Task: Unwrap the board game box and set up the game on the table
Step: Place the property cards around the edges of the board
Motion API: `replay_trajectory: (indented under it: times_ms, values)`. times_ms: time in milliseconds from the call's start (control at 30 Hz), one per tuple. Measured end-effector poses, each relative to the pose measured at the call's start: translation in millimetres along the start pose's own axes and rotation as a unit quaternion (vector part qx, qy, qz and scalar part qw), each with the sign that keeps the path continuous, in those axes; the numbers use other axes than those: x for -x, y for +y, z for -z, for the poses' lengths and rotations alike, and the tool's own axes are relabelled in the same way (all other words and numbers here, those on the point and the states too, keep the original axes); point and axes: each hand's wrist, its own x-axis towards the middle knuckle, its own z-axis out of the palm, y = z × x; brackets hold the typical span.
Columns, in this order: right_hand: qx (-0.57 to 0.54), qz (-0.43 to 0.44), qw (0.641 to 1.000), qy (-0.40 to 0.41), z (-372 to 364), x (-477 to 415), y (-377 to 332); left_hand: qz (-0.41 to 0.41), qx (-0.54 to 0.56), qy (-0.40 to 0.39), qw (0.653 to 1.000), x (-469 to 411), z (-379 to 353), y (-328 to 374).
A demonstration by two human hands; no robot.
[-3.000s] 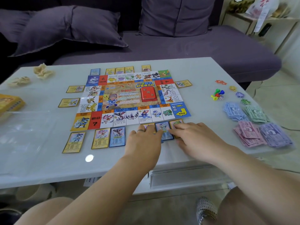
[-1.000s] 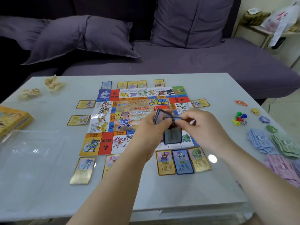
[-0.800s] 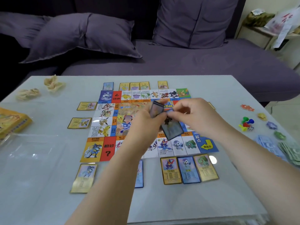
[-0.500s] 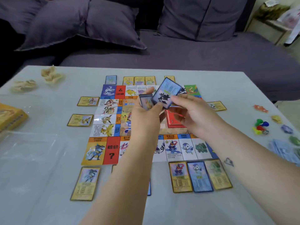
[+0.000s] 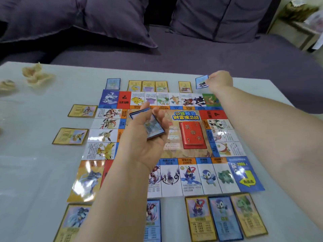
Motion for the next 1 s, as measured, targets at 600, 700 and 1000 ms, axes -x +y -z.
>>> replay_trajectory:
  times_ms: [600,700,1000]
  values:
    - [0.357,0.297,0.878,-0.115,-23.2,20.0,13.8,0.014,0.021,0.012,1.0,-2.4,4.9,-7.5]
    - [0.369,0.306,0.869,-0.124,-22.2,20.8,16.1,0.018,0.02,0.011,1.0,-2.4,5.8,-9.0]
    - [0.397,0.308,0.854,-0.134,-18.2,25.6,16.0,0.021,0.024,0.017,0.999,-0.1,4.3,-7.7]
